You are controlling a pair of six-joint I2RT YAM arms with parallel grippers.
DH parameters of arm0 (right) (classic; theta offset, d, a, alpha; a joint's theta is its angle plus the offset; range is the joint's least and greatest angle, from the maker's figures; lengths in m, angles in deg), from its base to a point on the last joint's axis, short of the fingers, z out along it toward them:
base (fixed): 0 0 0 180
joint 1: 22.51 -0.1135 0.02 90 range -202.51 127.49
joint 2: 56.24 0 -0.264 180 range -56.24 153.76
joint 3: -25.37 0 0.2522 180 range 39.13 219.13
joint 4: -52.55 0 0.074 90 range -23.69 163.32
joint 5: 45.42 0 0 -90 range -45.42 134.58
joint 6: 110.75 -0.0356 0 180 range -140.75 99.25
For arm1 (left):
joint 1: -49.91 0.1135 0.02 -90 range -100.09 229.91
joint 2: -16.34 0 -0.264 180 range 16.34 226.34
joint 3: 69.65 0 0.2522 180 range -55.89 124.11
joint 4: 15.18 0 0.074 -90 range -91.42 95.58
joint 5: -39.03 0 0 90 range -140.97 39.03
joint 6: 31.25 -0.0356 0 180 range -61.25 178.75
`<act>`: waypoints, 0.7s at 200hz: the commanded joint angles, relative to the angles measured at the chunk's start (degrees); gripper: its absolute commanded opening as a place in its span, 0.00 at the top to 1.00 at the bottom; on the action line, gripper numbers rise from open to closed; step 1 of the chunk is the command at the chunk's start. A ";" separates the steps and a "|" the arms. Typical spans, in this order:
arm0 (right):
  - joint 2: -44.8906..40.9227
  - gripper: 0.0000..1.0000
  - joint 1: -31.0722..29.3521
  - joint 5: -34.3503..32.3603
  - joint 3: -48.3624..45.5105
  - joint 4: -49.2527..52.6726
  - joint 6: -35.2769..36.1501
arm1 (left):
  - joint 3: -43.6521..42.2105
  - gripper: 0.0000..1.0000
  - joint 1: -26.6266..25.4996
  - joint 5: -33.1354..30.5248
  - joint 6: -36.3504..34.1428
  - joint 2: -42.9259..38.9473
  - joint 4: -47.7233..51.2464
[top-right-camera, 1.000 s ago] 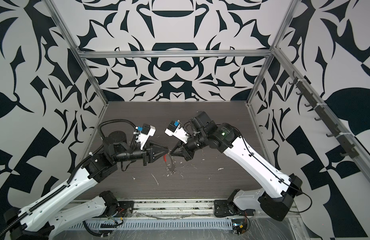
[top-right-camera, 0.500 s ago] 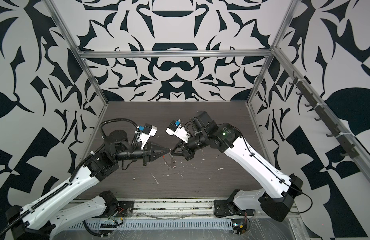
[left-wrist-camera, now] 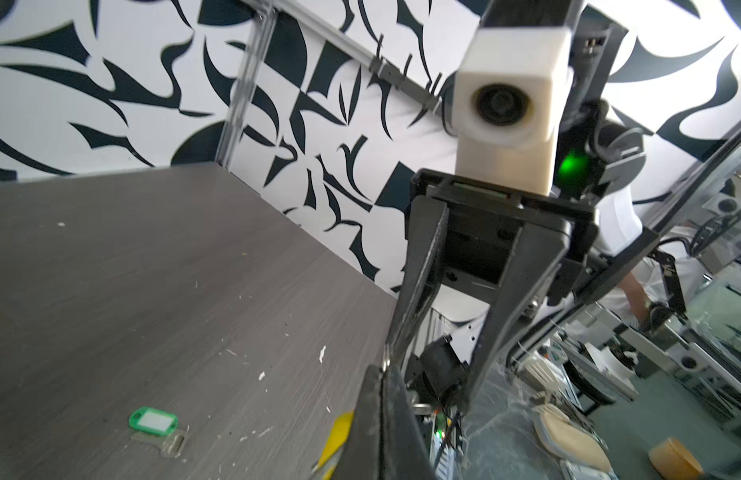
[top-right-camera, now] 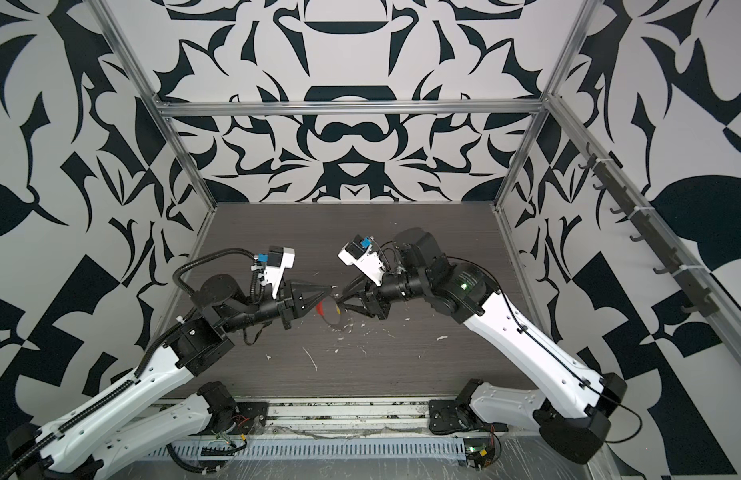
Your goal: Remove the keys from the keyring
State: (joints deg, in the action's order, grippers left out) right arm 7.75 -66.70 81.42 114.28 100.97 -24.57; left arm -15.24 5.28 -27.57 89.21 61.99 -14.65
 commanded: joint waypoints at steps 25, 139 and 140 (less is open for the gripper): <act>-8.83 0.57 -0.29 -8.34 -9.27 -24.66 -8.26 | -1.24 1.00 0.13 -4.59 2.98 -1.44 -12.78; -6.17 0.57 -0.29 -2.19 -14.91 -50.08 -24.90 | -3.03 1.00 0.08 -3.64 6.63 1.11 -24.70; -6.07 0.58 -0.29 -2.02 -14.93 -50.19 -25.00 | -3.07 1.00 0.07 -3.63 6.63 1.11 -24.72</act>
State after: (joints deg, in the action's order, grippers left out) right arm 0.82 -66.78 74.45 98.48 59.48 -44.87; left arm -17.14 5.28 -31.62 94.28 63.17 -33.98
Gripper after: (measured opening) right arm 0.435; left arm 0.049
